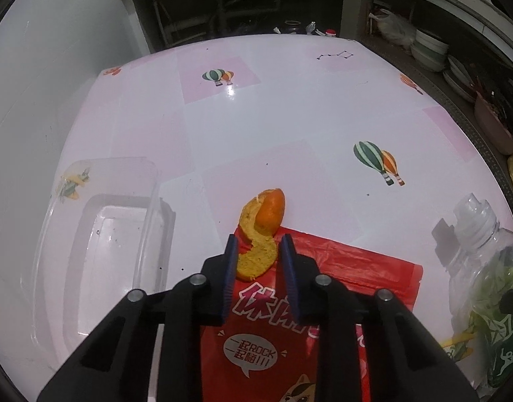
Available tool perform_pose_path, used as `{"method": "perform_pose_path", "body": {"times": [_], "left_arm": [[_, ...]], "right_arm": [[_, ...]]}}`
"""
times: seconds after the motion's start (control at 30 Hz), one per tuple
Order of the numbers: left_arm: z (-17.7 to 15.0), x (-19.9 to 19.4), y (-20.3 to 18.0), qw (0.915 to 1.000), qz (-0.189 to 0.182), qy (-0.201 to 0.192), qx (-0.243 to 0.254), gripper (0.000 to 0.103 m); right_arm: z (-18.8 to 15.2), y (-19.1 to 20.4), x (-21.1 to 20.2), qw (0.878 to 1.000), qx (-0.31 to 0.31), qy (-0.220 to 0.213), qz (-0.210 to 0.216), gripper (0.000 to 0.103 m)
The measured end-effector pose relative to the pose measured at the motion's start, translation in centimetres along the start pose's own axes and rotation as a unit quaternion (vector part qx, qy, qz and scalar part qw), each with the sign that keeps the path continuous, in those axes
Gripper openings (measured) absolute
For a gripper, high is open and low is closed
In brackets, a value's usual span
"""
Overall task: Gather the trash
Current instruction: 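Close the left gripper on the orange peel while the right holds the bottle, then carry the orange peel and green bottle toward the blue basket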
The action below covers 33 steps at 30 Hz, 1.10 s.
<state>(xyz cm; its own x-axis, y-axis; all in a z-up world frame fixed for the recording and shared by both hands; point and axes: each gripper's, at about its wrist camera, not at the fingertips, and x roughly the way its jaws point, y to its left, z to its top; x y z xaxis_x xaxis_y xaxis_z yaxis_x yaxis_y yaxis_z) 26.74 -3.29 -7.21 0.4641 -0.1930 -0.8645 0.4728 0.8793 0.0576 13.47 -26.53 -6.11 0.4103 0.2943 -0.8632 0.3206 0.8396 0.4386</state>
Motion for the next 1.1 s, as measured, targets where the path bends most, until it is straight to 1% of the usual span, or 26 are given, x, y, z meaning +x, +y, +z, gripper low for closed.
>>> {"method": "perform_pose_path", "body": {"times": [0.03,0.17,0.23,0.3,0.6,0.73,0.9,1.1], "left_arm": [[0.0,0.0,-0.1,1.0,0.002,-0.001,0.001,0.021],[0.1,0.0,-0.4,0.9999,0.009,-0.005,0.012,0.009],[0.1,-0.1,-0.5,0.9998,0.01,-0.008,0.016,0.008],[0.1,-0.2,-0.5,0.9998,0.007,-0.011,0.014,0.002],[0.2,-2.2,-0.1,0.9993,-0.009,-0.036,-0.001,0.002],[0.1,-3.9,-0.1,0.9983,-0.021,-0.053,-0.01,0.002],[0.0,-6.0,-0.1,0.9966,-0.038,-0.071,-0.021,0.002],[0.1,-8.4,-1.2,0.9935,-0.065,-0.092,-0.017,0.002]], "right_arm": [[0.0,0.0,0.0,1.0,0.0,-0.001,0.0,0.067],[-0.1,0.0,-0.1,1.0,0.001,-0.001,-0.001,0.067],[-0.1,0.2,-0.1,1.0,-0.001,-0.001,-0.003,0.067],[-0.1,0.4,-0.2,1.0,-0.004,-0.002,-0.006,0.067],[-0.2,-0.2,-0.3,1.0,0.012,-0.003,-0.001,0.067],[-0.4,-0.6,-0.8,1.0,0.022,-0.008,0.007,0.067],[-0.6,-1.1,-1.8,0.999,0.037,-0.021,0.019,0.067],[-1.3,-2.1,-3.7,0.996,0.062,-0.046,0.034,0.067]]}}
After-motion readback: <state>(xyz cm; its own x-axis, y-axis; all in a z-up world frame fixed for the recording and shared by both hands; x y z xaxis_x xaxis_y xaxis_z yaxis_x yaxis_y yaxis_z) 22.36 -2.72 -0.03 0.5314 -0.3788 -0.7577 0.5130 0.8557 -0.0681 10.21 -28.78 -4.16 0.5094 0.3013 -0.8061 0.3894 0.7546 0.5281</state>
